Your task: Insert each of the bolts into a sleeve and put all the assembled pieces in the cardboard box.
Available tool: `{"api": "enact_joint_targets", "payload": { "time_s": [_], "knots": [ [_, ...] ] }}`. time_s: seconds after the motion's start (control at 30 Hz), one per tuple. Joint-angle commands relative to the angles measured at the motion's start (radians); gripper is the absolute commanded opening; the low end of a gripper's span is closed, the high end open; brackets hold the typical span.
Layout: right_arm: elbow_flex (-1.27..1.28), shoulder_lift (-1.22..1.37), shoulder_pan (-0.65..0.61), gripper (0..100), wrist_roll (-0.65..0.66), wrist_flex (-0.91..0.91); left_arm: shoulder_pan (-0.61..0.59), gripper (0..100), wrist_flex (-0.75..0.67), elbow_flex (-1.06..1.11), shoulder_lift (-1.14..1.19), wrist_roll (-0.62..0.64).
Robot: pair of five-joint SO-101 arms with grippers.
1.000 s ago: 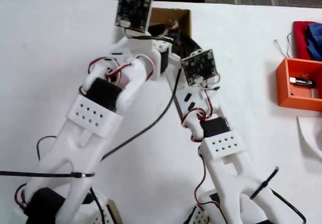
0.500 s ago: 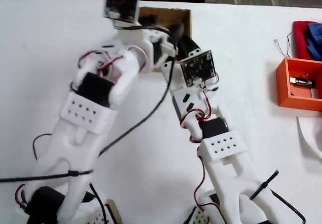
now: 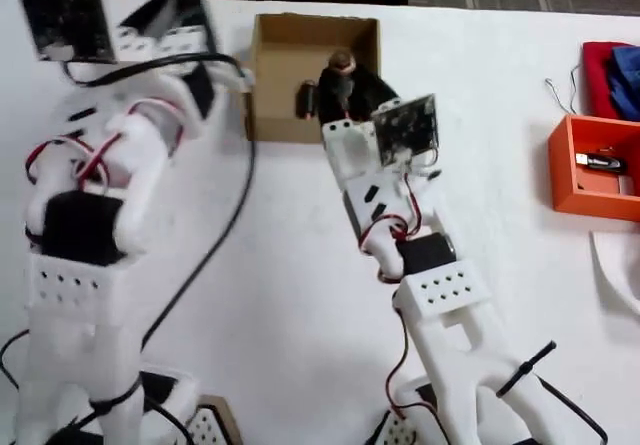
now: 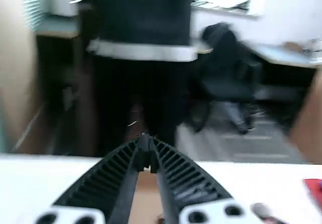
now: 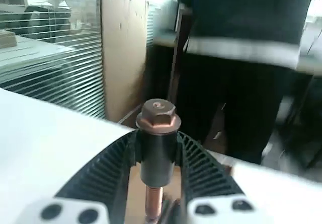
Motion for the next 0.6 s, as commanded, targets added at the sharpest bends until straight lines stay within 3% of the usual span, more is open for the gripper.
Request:
{"api": "enact_joint_targets", "payload": {
  "time_s": [0.0,0.07,0.17,0.33,0.47,0.57],
  "knots": [
    [-0.232,0.027,0.018,2.0,-0.141,0.291,-0.161,3,0.002,0.183,-0.032,0.003],
    [-0.402,0.119,0.016,2.0,-0.166,0.458,-0.255,3,0.000,0.311,-0.032,-0.008],
    [-0.697,0.314,0.012,2.0,-0.169,0.636,-0.376,3,-0.020,0.478,-0.023,-0.157],
    [-1.212,0.697,0.018,2.0,-0.167,0.865,-0.385,3,-0.219,0.803,-0.023,-0.385],
    [-1.626,1.021,0.013,2.0,-0.175,0.998,-0.411,3,-0.465,1.021,-0.023,-0.427],
    [-1.913,1.264,0.010,2.0,-0.219,1.079,-0.459,3,-0.534,1.093,-0.021,-0.402]
  ]
}}
